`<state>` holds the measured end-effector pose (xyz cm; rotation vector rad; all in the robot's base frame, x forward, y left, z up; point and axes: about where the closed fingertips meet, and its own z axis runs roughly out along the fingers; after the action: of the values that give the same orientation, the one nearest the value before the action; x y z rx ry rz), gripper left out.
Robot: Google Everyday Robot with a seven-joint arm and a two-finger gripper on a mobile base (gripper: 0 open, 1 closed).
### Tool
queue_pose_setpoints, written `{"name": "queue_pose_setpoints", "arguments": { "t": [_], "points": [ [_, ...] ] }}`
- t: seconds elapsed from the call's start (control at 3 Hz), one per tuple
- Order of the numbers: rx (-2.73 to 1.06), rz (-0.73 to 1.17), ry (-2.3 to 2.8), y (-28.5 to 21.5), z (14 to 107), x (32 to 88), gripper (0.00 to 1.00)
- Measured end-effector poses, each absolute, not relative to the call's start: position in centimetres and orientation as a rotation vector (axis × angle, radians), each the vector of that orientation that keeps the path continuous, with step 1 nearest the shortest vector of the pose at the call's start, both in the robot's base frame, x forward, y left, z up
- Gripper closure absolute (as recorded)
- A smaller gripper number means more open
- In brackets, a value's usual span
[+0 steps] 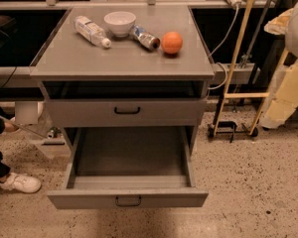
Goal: Close middle drawer
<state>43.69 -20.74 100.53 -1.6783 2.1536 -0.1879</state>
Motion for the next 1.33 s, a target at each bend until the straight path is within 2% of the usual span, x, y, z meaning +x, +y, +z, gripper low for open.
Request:
{"name": "queue_pose_setpoints", "arguments": {
  "t": [0.67,1.0,1.33],
  "points": [
    [-1.706,-0.166,2.137,-19.6,98.7,43.8,0.0],
    [-1.797,-0.1,2.034,-16.3,94.3,43.1,0.0],
    [-1.848,-0.152,1.998,-15.1,88.1,42.2,0.0]
  ]
}}
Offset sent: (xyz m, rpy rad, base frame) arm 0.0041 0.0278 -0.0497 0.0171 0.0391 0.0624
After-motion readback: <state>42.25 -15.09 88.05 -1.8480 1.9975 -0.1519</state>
